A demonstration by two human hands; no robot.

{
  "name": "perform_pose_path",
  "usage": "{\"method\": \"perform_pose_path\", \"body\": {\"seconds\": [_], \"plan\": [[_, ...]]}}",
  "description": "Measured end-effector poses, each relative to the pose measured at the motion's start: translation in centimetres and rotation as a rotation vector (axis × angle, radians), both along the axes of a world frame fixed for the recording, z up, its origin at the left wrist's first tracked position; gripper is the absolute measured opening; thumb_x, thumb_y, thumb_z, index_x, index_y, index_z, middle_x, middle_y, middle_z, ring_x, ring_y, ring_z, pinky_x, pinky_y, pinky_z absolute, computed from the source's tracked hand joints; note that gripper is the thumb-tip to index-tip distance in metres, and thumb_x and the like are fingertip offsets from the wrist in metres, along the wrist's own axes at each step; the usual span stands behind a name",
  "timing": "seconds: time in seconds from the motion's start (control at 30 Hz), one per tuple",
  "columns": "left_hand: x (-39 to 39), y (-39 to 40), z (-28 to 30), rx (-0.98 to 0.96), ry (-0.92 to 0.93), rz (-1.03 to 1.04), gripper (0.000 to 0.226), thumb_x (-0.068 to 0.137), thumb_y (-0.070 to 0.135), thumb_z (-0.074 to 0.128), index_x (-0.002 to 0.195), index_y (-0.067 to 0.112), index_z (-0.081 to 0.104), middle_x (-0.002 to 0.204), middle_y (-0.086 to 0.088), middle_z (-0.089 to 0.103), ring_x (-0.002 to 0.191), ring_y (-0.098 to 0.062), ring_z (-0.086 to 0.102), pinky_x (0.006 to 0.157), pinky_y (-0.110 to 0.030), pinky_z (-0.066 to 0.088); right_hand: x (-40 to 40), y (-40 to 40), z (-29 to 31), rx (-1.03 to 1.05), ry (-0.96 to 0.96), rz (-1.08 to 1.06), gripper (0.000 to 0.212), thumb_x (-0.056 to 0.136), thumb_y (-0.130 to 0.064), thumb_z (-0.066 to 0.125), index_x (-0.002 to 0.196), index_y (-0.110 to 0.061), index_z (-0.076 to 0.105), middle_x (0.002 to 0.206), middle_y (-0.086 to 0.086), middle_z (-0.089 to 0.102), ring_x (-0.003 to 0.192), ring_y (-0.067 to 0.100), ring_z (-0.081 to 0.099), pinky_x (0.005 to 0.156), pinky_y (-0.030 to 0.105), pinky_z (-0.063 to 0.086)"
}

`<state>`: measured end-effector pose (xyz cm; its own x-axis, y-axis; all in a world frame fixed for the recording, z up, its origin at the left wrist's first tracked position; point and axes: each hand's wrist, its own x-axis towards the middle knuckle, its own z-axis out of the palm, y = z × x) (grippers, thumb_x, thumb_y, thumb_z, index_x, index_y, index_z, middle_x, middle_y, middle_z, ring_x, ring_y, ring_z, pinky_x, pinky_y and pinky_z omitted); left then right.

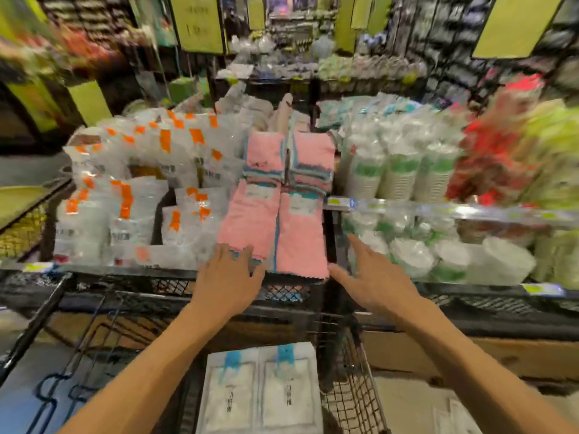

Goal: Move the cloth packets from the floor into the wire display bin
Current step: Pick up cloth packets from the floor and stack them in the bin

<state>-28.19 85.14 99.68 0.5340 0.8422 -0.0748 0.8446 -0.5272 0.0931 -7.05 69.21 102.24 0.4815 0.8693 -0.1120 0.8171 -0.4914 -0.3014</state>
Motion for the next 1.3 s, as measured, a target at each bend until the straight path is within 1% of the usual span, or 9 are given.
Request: {"method": "perform_pose_path", "body": {"seconds": [0.17,0.27,0.37,0.53,0.7,0.87,1.03,1.13,1.3], "plan": [[3.8,-2.0,5.5,0.052,-0.036,-0.178,0.063,0.104,0.059,0.023,0.161,0.032,0.021,0.169,-0.013,0.015,0.153,-0.032,0.021,0.121,-0.052,0.023,1.1,-4.2,5.0,0.039,-0.078,-0.151,0.081,0.101,-0.07,0.03,0.165,-0.024,0.012,0.167,0.005,0.033,0.15,0.028,0.036,0.114,0.045,0.036],[6.5,-3.2,7.6,0.08,-0.055,-0.299,0.064,0.104,0.06,0.021,0.161,0.032,0.022,0.17,-0.008,0.013,0.155,-0.028,0.018,0.122,-0.054,0.022,1.5,-7.4,7.0,0.046,-0.096,-0.254,0.084,0.1,-0.072,0.03,0.165,-0.023,0.013,0.171,0.004,0.023,0.155,0.025,0.027,0.121,0.044,0.028],[9.3,-5.1,9.4,0.11,-0.025,-0.441,0.066,0.103,0.063,0.018,0.16,0.031,0.022,0.169,-0.006,0.016,0.155,-0.026,0.017,0.121,-0.057,0.02,1.7,-11.4,8.3,0.023,-0.118,-0.365,0.091,0.096,-0.079,0.027,0.166,-0.024,0.011,0.174,0.002,0.013,0.159,0.023,0.017,0.127,0.049,0.02],[13.9,-10.4,11.1,0.13,-0.035,-0.627,0.069,0.1,0.067,0.017,0.159,0.032,0.024,0.167,-0.006,0.022,0.153,-0.026,0.023,0.119,-0.059,0.023,1.9,-20.3,9.9,0.037,-0.176,-0.599,0.094,0.09,-0.087,0.025,0.165,-0.031,0.014,0.173,-0.001,0.014,0.16,0.024,0.012,0.127,0.056,0.012],[18.5,-18.1,11.7,0.131,-0.028,-0.796,0.07,0.1,0.069,0.016,0.16,0.034,0.02,0.168,-0.004,0.017,0.154,-0.025,0.02,0.119,-0.061,0.021,1.9,-30.8,11.1,-0.008,-0.189,-0.845,0.101,0.085,-0.091,0.02,0.165,-0.03,0.012,0.174,0.001,0.012,0.16,0.026,0.013,0.127,0.055,0.015],[23.4,-27.5,11.5,0.12,-0.038,-0.96,0.072,0.099,0.07,0.015,0.161,0.032,0.017,0.171,-0.003,0.01,0.156,-0.026,0.015,0.121,-0.062,0.017,2.1,-41.5,10.6,0.003,-0.225,-1.031,0.098,0.088,-0.088,0.021,0.164,-0.027,0.019,0.172,0.003,0.02,0.158,0.025,0.02,0.126,0.054,0.018],[27.8,-38.0,10.7,0.098,-0.041,-1.067,0.075,0.098,0.073,0.014,0.159,0.03,0.024,0.169,-0.007,0.018,0.155,-0.028,0.02,0.119,-0.064,0.02,3.0,-51.8,9.2,-0.021,-0.198,-1.135,0.092,0.092,-0.084,0.025,0.164,-0.027,0.02,0.171,0.001,0.023,0.157,0.024,0.021,0.127,0.054,0.016],[30.3,-43.6,10.1,0.073,-0.019,-1.122,0.079,0.097,0.074,0.012,0.162,0.03,0.015,0.17,-0.007,0.016,0.155,-0.028,0.019,0.12,-0.065,0.018,4.0,-57.7,8.7,-0.032,-0.179,-1.175,0.091,0.093,-0.082,0.027,0.164,-0.025,0.02,0.171,0.002,0.023,0.158,0.023,0.02,0.127,0.055,0.017],[34.1,-51.3,9.0,0.058,-0.017,-1.184,0.08,0.095,0.075,0.009,0.162,0.031,0.013,0.17,-0.005,0.013,0.156,-0.027,0.017,0.12,-0.065,0.018,5.6,-66.2,7.9,-0.043,-0.175,-1.243,0.093,0.092,-0.083,0.026,0.164,-0.026,0.018,0.172,0.003,0.021,0.158,0.025,0.02,0.128,0.054,0.014]]}}
